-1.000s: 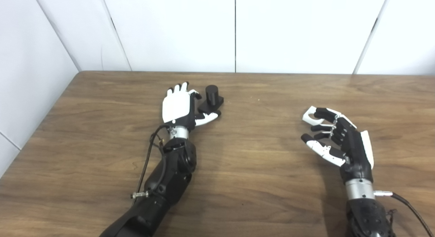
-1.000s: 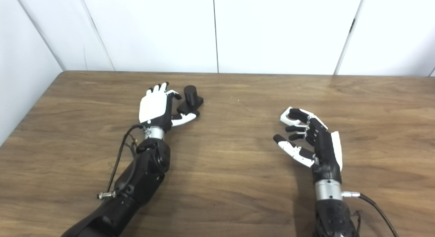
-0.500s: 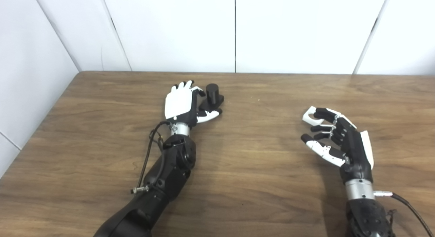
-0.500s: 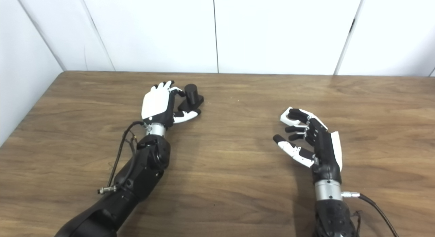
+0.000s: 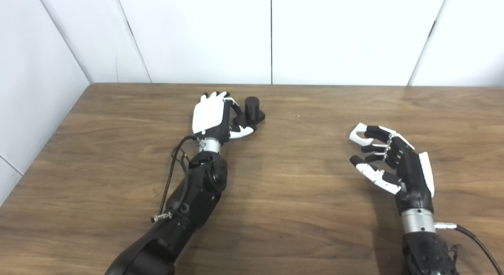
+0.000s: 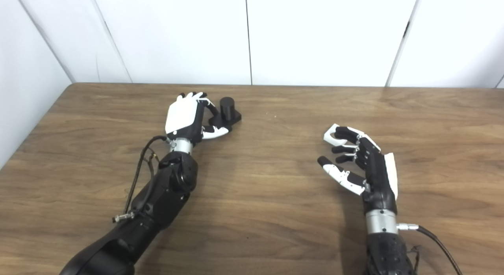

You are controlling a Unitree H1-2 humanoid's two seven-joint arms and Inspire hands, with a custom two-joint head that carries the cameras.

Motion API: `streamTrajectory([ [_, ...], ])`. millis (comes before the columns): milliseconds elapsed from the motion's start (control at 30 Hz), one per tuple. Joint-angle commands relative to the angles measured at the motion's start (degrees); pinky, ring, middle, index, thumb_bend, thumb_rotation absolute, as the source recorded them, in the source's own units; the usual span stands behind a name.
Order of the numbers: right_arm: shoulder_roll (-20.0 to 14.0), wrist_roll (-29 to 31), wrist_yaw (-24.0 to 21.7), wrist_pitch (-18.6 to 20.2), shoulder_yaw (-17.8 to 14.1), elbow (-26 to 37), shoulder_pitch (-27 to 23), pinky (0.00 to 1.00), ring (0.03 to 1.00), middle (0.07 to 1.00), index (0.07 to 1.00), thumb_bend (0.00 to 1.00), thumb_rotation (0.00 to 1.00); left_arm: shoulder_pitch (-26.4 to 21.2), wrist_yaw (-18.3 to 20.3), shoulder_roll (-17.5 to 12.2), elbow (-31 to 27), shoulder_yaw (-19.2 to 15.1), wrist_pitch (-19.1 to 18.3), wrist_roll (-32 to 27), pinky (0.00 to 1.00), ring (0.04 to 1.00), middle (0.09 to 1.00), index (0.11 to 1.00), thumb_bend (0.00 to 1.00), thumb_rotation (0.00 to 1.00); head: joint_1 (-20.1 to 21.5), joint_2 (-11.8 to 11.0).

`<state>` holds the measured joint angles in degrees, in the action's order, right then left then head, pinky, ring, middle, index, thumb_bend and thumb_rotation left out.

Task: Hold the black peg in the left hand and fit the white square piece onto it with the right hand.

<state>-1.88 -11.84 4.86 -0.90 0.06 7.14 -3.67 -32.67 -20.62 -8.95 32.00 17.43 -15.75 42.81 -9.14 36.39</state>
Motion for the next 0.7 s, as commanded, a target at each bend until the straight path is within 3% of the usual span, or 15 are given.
streamTrajectory([
  [0,-0.04,-0.19,0.46,-1.04,-0.22,2.25,-0.97,0.49,0.596,0.722,0.705,0.50,0.08,-0.21,1.59,-1.87,0.53,-0.03,-1.58,0.07,1.00,0.941,0.877,0.484,0.52,0.08,-0.07,0.05],
  [333,-0.31,-0.49,0.63,-0.85,-0.44,2.47,-0.82,0.47,0.585,0.717,0.704,0.50,0.14,0.78,5.41,-2.94,-1.15,1.42,-0.92,-0.03,1.00,0.933,0.876,0.486,0.51,0.08,0.25,0.22],
  [667,-0.66,-0.33,0.50,-1.47,-0.55,2.13,-1.13,0.46,0.581,0.711,0.700,0.51,0.19,2.56,14.70,-7.34,-6.12,3.88,5.24,-3.18,1.00,0.968,0.906,0.490,0.51,0.09,0.41,0.13],
])
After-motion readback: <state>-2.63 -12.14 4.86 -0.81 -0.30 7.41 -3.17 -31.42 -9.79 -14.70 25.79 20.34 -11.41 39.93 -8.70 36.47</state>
